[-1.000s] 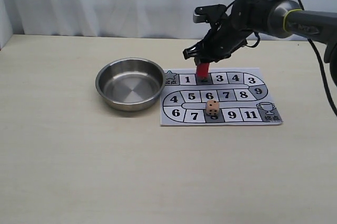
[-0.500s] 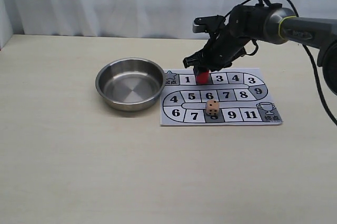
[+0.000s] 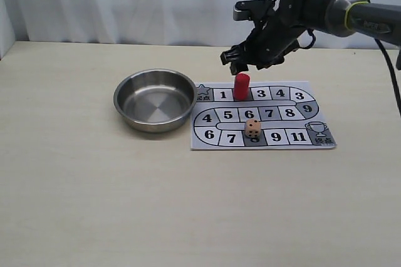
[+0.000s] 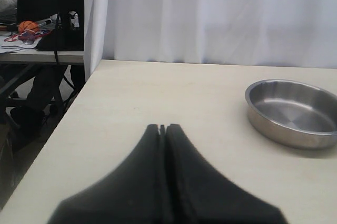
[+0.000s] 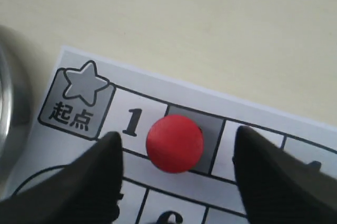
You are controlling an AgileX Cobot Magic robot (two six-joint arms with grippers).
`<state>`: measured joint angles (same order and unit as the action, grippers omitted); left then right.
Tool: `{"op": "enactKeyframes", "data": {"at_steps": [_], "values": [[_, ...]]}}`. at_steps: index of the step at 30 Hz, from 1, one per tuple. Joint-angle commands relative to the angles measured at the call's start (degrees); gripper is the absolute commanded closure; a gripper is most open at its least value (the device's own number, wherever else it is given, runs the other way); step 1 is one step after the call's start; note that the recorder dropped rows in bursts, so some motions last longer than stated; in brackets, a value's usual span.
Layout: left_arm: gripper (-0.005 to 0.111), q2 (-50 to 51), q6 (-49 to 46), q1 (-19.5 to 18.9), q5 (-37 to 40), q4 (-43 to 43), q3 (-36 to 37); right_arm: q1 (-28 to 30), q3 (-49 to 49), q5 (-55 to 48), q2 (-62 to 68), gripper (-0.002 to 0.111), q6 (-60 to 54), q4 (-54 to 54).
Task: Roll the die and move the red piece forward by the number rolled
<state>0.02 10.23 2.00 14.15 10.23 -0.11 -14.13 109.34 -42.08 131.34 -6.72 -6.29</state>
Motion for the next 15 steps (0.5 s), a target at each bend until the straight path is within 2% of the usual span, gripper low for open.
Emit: {"op": "enactKeyframes", "data": {"at_steps": [1,3,4,15], "values": [[0.107,-0.02,0.17,0.00,-0.75,-0.21,0.11,0.60,-0.12,-6.54,-2.60,0.082,0.54,1.78],[0.107,-0.02,0.17,0.00,-0.75,-0.21,0.11,0.85,-0.12,-9.34,-3.16,0.100,-0.19,1.91],[0.107,-0.02,0.17,0.00,-0.75,-0.21,0.11,0.99,-0.12,-10.50,-3.42,0.104,-0.03,2.43],[0.107,-0.02,0.17,0.00,-0.75,-0.21,0.11,7.22,-0.12,-22.94,-3.76,0.104,3.12,3.94]]}}
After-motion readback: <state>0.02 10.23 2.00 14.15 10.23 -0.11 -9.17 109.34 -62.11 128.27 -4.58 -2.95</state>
